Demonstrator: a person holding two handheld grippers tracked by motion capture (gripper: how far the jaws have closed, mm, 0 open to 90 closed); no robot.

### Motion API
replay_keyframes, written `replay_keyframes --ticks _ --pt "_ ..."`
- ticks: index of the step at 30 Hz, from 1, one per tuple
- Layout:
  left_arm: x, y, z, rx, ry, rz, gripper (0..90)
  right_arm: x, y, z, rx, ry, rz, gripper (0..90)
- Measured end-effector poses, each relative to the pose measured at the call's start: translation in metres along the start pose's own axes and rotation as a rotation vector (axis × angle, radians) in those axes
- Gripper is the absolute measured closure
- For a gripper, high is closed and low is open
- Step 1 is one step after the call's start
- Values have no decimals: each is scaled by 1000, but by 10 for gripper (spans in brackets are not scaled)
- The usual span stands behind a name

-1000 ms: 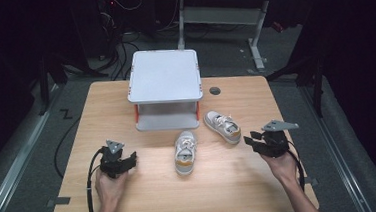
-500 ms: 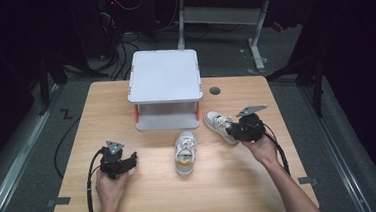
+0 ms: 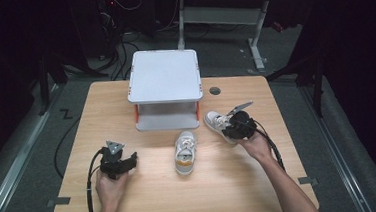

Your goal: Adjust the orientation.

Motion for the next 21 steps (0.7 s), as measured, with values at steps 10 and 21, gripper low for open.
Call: replay_keyframes --ticks 10,21 --pt "0 0 0 0 0 0 343 0 -2 1 -5 -1 -26 862" --pt "0 0 0 1 1 0 343 7 -23 19 29 -25 -36 863"
Point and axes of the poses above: each handheld gripper's, and its own axes: z roughly backward along the jaws, x roughly out of its underside, y roughly to its right, the point moved 5 cm from there along -z, roughly forward along the jaws, and after that the axes turned 3 degrees about z, right-handed, at the moved point
